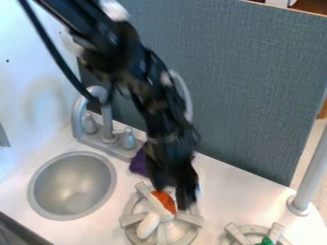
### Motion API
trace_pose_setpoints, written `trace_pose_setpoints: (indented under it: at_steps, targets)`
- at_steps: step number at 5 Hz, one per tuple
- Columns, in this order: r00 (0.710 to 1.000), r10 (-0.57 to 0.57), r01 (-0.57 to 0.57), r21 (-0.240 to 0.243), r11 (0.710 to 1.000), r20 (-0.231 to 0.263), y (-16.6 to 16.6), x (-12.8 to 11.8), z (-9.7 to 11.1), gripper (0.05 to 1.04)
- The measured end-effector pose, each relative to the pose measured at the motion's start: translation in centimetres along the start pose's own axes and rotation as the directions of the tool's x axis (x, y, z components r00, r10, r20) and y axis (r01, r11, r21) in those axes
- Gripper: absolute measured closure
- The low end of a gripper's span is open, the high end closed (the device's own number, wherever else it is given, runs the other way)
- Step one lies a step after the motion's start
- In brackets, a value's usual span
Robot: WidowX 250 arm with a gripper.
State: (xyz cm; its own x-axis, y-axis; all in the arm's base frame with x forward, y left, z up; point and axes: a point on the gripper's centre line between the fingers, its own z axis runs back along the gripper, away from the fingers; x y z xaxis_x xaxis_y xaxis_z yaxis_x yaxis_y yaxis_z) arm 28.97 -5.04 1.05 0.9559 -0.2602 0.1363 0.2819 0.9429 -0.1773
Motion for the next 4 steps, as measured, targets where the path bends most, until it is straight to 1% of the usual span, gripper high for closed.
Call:
trace_pose_setpoints:
  at_steps: [1, 2, 3, 4]
  targets:
    - [0.998, 0.046, -0.05, 0.061, 0.997, 0.053, 2.6, 2.6, 2.3, 0.094]
    - [0.995, 0.096, -0.1, 0.15, 0.984, 0.039, 6.0, 4.0, 1.4, 0.093]
    - [0.984, 0.166, -0.176, 0.197, 0.965, 0.066, 9.8, 5.0, 0.2, 0.093]
    - [0.977, 0.208, -0.215, 0.242, 0.946, 0.052, 11.5, 5.4, -0.4, 0.093]
